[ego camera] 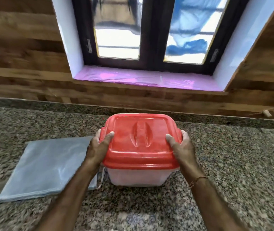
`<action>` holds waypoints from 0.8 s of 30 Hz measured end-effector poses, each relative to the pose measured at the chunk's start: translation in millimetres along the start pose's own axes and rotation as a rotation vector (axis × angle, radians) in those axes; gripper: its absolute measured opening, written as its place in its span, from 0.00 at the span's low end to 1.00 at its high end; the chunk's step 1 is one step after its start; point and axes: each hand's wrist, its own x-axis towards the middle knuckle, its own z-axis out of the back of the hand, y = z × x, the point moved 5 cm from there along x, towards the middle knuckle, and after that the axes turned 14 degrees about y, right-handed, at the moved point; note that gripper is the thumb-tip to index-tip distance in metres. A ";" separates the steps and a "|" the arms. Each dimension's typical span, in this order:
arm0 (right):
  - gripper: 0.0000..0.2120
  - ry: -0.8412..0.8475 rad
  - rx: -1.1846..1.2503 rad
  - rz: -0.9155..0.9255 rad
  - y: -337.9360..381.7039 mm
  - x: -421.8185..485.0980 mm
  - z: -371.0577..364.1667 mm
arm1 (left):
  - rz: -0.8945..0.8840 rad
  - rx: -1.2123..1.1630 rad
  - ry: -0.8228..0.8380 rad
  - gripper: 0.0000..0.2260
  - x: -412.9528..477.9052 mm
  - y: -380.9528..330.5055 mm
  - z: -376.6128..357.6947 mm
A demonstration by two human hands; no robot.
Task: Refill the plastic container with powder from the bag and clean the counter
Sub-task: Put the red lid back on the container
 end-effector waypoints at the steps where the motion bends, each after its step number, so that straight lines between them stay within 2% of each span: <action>1: 0.35 -0.015 -0.053 -0.030 -3.0 -0.7 0.0 | -0.004 0.015 0.013 0.50 -1.4 -3.0 -3.6; 3: 0.42 -0.013 -0.146 -0.101 -9.0 -1.5 -1.0 | 0.004 0.056 0.024 0.46 -3.7 -9.6 -8.3; 4: 0.41 -0.001 -0.147 -0.112 -10.3 -2.9 -2.6 | 0.008 0.074 0.024 0.45 -3.3 -11.2 -8.9; 6: 0.33 0.025 -0.086 -0.098 -6.4 -6.2 -4.2 | 0.001 0.080 0.039 0.43 -2.3 -14.1 -10.4; 7: 0.30 0.054 0.005 -0.112 -8.9 -4.7 -3.1 | -0.008 0.070 0.048 0.41 -1.3 -14.2 -10.1; 9: 0.29 0.175 0.315 -0.197 -14.1 -2.4 -2.8 | -0.008 0.020 0.087 0.40 2.5 -11.3 -5.9; 10: 0.32 0.224 0.440 -0.238 -16.2 -1.9 -2.6 | 0.007 -0.034 0.108 0.42 3.8 -9.4 -3.3; 12: 0.39 0.240 0.541 -0.298 -22.5 -1.2 -1.6 | 0.048 -0.100 0.103 0.45 4.4 -8.3 2.1; 15: 0.48 0.161 0.609 -0.322 -31.0 0.3 -5.3 | 0.034 0.062 -0.072 0.42 -3.0 -17.8 7.1; 18: 0.40 0.058 0.510 -0.267 -26.0 -3.7 -2.7 | -0.067 0.202 -0.194 0.34 -18.4 -32.2 5.8; 22: 0.33 -0.064 0.226 -0.144 -13.8 -11.3 4.2 | -0.087 0.272 -0.185 0.37 -24.1 -39.0 4.5; 24: 0.26 -0.082 0.075 -0.105 -7.0 -13.1 3.3 | -0.117 0.327 -0.190 0.31 -27.6 -44.7 0.6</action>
